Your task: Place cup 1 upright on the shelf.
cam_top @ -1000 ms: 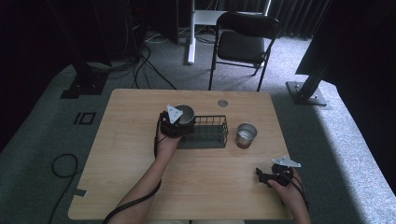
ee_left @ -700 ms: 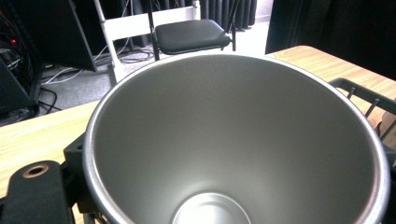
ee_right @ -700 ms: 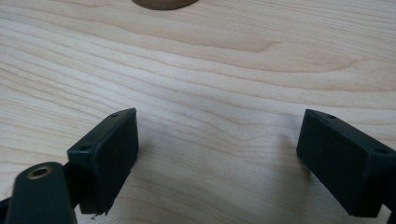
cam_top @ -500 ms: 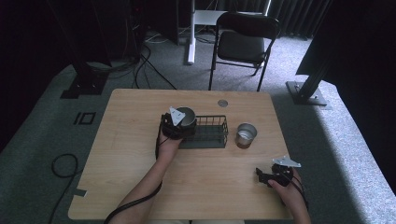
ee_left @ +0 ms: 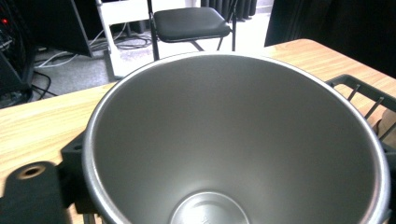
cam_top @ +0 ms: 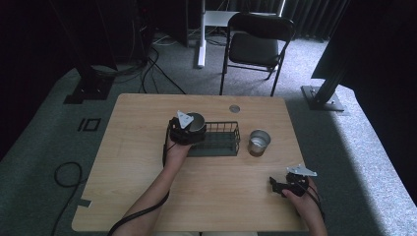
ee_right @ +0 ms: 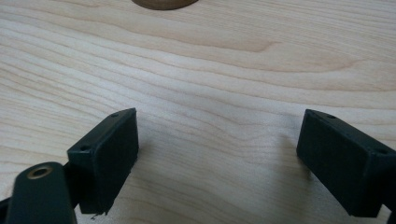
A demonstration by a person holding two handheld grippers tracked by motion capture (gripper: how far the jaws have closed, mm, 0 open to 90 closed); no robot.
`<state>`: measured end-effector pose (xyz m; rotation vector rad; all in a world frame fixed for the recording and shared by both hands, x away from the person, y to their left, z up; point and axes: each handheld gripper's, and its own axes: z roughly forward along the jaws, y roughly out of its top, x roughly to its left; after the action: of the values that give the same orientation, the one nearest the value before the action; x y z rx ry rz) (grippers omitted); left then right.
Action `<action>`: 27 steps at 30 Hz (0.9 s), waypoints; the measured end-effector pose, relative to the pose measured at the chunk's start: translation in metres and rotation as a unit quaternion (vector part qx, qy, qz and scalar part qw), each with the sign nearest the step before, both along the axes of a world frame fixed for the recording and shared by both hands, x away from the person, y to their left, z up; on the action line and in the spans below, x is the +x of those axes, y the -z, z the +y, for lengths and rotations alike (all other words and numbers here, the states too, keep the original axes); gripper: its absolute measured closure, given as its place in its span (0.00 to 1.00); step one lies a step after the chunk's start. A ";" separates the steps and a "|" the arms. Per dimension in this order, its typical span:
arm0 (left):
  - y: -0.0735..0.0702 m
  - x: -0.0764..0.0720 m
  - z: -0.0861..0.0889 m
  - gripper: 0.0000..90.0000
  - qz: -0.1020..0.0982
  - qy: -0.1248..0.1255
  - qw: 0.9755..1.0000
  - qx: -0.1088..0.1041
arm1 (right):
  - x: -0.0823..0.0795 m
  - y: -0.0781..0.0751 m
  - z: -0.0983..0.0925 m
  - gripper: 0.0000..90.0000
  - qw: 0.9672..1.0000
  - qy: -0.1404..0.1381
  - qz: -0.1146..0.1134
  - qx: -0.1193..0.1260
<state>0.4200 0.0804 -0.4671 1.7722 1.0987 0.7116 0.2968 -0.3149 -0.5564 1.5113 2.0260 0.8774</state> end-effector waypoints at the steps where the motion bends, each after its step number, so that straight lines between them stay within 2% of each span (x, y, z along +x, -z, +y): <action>1: 0.000 0.000 0.000 0.11 0.001 0.004 1.000 0.000 | 0.000 0.000 0.000 0.14 1.000 0.000 0.000 0.000; 5: -0.003 -0.001 0.001 0.10 0.000 0.014 1.000 -0.005 | 0.000 0.000 0.000 0.14 1.000 0.000 0.000 0.000; 8: -0.004 -0.002 0.001 0.03 0.002 0.020 1.000 -0.006 | 0.000 0.000 0.000 0.14 1.000 0.000 0.000 0.000; 17: -0.004 -0.009 0.004 0.03 -0.002 0.023 1.000 0.011 | 0.000 0.000 0.000 0.14 1.000 0.000 0.000 0.000; 19: -0.005 -0.011 0.006 0.00 -0.003 0.023 1.000 0.008 | 0.000 0.000 0.000 0.14 1.000 0.000 0.000 0.000; 27: -0.010 -0.015 0.010 0.00 -0.009 0.024 1.000 0.011 | 0.000 0.000 0.000 0.14 1.000 0.000 0.000 0.000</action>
<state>0.4046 0.0900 -0.4572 1.8021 1.0373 0.7122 0.2969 -0.3148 -0.5564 1.5122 2.0256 0.8776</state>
